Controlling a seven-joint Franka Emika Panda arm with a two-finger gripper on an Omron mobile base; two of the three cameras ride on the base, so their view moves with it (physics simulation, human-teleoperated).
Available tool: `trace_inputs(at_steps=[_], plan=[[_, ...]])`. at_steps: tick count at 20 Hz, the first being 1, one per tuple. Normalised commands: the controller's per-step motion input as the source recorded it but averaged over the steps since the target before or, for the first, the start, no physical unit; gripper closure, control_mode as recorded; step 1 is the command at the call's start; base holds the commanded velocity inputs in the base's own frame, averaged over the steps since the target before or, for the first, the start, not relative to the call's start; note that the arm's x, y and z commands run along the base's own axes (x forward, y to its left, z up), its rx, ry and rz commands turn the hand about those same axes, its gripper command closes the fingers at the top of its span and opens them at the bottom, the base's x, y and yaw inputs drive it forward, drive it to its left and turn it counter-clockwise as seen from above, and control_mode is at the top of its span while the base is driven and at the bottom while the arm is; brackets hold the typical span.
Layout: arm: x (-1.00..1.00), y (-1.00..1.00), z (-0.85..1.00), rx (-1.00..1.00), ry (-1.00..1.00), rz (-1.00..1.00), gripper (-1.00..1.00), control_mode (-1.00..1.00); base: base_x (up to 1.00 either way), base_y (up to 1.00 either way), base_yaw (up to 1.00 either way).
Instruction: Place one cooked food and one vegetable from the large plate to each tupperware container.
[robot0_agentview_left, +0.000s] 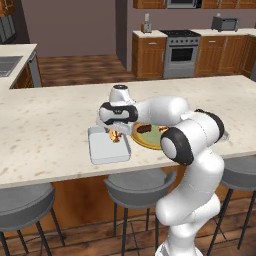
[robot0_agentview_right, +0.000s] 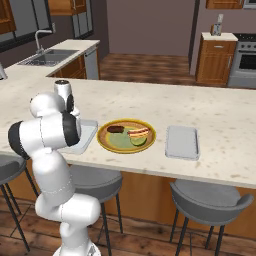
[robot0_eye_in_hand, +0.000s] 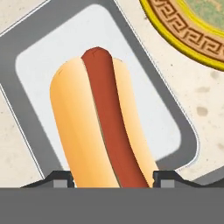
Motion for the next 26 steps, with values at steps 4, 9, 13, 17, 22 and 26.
trace_inputs(at_steps=[4, 9, 13, 17, 22, 26], plan=[[0.32, 0.26, -0.41, 0.05, -0.03, 0.06, 1.00, -1.00, 0.00, 0.00, 0.00], [0.35, 0.34, -0.45, 0.00, 0.00, 0.09, 1.00, -1.00, 0.00, 0.00, 0.00], [0.22, 0.12, -0.31, 0.00, 0.00, 0.04, 1.00, -1.00, 0.00, 0.00, 0.00], [0.07, 0.03, -0.14, 0.00, 0.00, 0.00, 1.00, -1.00, 0.00, 0.00, 0.00], [0.00, 0.15, -0.07, 0.00, 0.01, 0.00, -1.00, -1.00, 0.00, 0.00, 0.00], [0.00, 0.00, 0.00, 0.00, 0.00, 0.00, -1.00, -1.00, 0.00, 0.00, 0.00]])
